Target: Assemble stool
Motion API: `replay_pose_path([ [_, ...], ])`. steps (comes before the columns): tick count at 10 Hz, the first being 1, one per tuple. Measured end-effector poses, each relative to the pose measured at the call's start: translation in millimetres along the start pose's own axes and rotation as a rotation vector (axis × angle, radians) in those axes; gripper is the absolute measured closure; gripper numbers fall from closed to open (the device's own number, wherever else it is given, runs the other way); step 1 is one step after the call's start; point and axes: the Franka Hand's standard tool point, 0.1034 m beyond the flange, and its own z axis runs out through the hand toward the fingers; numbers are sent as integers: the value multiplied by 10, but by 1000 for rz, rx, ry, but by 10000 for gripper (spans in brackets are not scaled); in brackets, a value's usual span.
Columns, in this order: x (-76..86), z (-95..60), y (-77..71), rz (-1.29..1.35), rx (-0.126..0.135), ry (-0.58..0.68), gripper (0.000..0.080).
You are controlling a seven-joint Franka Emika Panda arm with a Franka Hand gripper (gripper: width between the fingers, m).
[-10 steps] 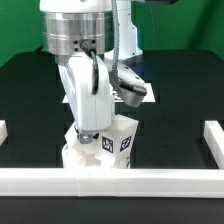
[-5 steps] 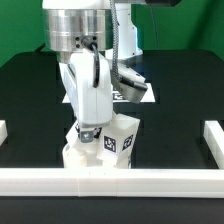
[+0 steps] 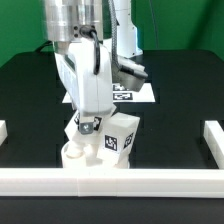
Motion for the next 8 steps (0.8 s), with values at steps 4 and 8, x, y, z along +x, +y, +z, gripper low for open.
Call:
replay_pose_path([
  [4,-13,-61,-42,-6,2,-11,461],
  [8,-44,-128,-119,-25,28,-2,461],
])
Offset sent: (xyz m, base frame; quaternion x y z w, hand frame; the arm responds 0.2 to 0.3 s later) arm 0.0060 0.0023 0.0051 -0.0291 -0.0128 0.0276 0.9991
